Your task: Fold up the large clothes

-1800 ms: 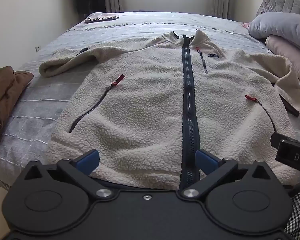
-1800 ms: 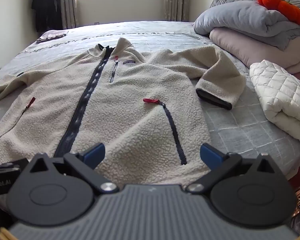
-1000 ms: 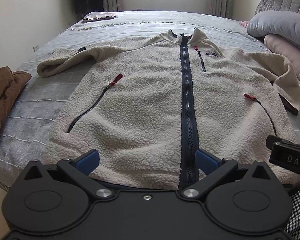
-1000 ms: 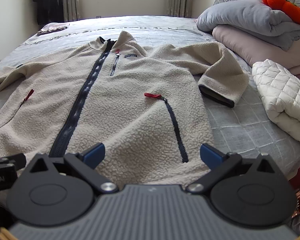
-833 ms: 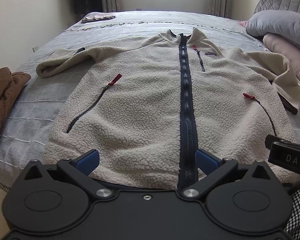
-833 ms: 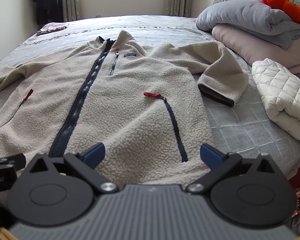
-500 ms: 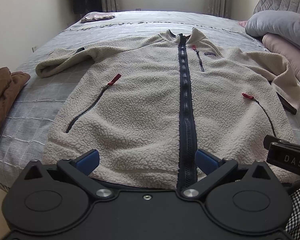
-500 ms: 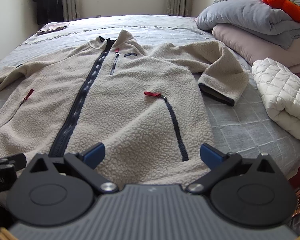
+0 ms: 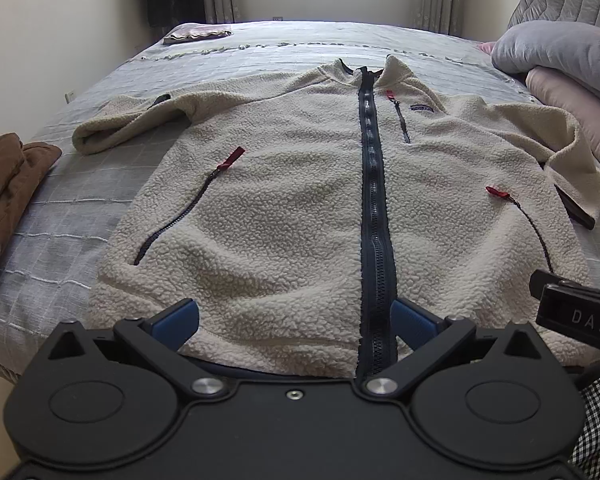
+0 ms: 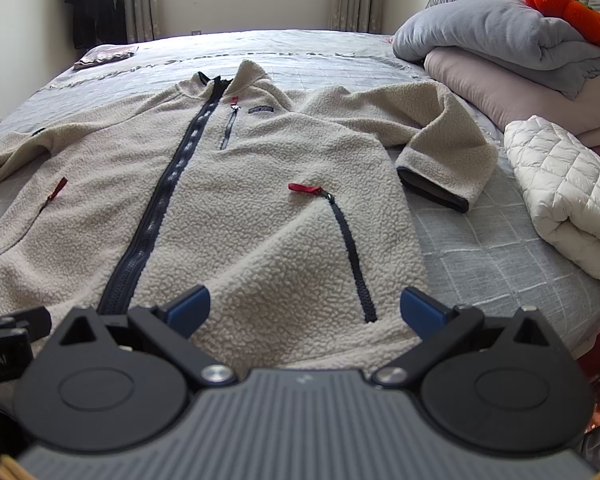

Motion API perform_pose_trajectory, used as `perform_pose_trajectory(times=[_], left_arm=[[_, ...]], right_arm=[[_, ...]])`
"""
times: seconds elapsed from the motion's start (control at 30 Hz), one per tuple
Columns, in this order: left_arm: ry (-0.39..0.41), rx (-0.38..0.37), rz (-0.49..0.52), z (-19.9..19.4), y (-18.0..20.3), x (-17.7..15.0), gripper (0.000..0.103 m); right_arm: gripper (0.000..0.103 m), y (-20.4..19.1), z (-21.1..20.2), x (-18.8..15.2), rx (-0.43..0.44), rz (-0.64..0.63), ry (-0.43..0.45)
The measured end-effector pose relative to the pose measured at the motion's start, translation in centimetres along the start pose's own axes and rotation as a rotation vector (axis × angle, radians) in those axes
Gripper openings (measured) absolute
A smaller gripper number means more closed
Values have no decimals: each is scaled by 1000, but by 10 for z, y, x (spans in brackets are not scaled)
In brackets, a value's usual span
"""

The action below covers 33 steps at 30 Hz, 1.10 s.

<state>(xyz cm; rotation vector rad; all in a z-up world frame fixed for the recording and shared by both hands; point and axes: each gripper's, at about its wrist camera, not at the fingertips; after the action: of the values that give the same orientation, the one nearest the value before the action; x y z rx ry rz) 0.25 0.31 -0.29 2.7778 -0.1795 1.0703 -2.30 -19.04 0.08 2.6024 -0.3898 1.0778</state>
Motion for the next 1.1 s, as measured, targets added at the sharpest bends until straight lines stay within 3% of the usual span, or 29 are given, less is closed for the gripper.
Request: perform_pose_trajectory(times=[1.1], left_arm=[[-12, 7, 26, 5, 5, 2, 103]], right_arm=[[103, 4, 3, 6, -16, 7, 9]])
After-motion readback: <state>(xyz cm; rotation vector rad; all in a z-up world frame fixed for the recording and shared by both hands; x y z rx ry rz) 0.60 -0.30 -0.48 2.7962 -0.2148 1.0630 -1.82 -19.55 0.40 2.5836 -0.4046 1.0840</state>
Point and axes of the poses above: each gripper's, at about its wrist camera, not at the fingertips, and z roughly the way its jaws point, y to its right, x to its top, and after that the axes turned 10 degrees about -x, right-handed
